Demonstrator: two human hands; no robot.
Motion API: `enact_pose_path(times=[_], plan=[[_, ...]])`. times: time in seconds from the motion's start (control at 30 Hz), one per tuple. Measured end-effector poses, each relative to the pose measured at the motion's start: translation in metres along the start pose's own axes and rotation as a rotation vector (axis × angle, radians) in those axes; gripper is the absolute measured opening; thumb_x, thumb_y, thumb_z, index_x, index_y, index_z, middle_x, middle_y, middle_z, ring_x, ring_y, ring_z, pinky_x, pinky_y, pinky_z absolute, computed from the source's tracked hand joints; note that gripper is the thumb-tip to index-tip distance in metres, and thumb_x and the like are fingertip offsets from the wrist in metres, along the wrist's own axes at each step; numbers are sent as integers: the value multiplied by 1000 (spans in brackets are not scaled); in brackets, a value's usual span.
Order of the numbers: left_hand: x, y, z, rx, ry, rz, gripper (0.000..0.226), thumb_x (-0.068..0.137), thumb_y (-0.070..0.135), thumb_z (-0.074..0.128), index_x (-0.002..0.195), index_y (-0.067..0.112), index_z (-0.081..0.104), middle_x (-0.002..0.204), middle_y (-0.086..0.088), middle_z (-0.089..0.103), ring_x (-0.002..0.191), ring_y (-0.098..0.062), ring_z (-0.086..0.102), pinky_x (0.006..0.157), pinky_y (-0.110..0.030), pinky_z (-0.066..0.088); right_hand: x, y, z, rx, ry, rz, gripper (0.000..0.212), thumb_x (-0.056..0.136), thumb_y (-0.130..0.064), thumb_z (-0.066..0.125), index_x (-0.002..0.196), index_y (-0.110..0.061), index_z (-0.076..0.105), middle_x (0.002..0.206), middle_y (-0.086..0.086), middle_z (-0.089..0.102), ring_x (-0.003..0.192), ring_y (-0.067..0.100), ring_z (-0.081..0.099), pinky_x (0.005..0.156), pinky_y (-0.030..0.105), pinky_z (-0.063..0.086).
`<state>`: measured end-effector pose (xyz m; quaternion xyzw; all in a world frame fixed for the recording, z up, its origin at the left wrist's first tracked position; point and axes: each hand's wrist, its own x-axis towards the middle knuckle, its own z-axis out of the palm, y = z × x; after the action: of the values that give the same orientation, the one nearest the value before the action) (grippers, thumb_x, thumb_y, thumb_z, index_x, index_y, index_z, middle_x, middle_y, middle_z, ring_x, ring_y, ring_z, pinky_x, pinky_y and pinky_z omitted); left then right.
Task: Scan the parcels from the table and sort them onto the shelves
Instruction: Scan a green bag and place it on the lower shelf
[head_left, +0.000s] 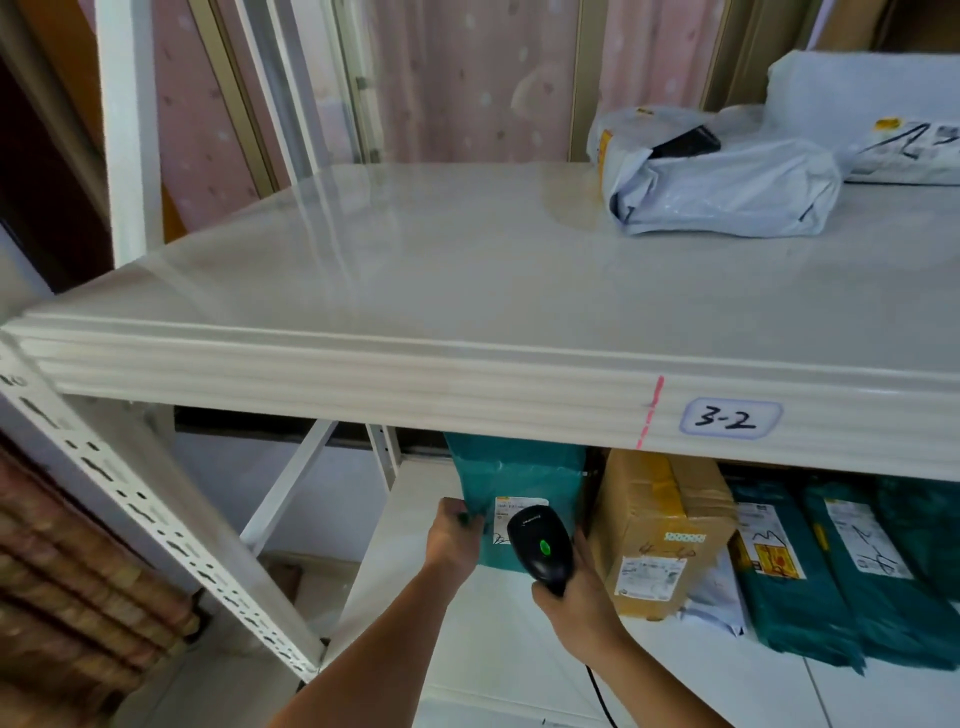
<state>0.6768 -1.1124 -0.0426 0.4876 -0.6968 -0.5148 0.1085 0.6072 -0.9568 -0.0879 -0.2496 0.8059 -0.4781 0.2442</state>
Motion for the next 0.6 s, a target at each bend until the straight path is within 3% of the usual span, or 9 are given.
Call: enact_pose_path(times=[0.13, 0.23, 0.3, 0.4, 0.47, 0.6], plan=[[-23, 11, -17, 58, -42, 38, 27, 109, 29, 49, 131, 13, 47, 114, -1, 61, 95, -20, 59, 53, -18, 46, -35, -26, -25, -12, 3, -23, 73, 85, -1, 70, 149, -18, 40, 136, 0, 55, 121, 13, 53, 101, 15, 39], [-42, 17, -33, 181, -96, 77, 34, 108, 24, 50, 140, 15, 43, 120, -1, 58, 98, -19, 57, 49, -15, 45, -71, -47, -48, -59, 10, 8, 42, 89, -9, 71, 127, -16, 56, 95, -6, 64, 85, 8, 59, 66, 1, 40], [-61, 22, -46, 288, -136, 129, 38, 107, 25, 52, 143, 17, 43, 126, -2, 58, 101, -18, 56, 52, -16, 46, -98, -61, -61, -61, 31, 0, 32, 89, -13, 72, 116, -20, 57, 78, -13, 59, 69, -2, 54, 57, 3, 40], [-92, 22, -68, 516, -215, 257, 43, 104, 28, 55, 145, 19, 46, 140, -5, 58, 114, -23, 59, 80, -25, 56, -145, -86, -77, -47, 91, -7, 25, 89, -10, 72, 109, -17, 60, 74, -7, 63, 56, -4, 58, 53, 4, 41], [-117, 20, -82, 679, -271, 366, 45, 104, 31, 56, 146, 21, 46, 143, -5, 57, 122, -25, 60, 98, -31, 53, -182, -104, -85, -26, 125, 13, 15, 91, -13, 70, 101, -18, 61, 70, -2, 63, 50, 0, 59, 51, 10, 44], [-159, 16, -102, 772, -323, 453, 55, 100, 41, 60, 150, 28, 43, 145, -1, 56, 124, -22, 59, 105, -33, 52, -255, -125, -98, -8, 291, 46, 14, 89, -21, 72, 97, -27, 61, 63, -3, 59, 56, 13, 55, 56, 25, 44]])
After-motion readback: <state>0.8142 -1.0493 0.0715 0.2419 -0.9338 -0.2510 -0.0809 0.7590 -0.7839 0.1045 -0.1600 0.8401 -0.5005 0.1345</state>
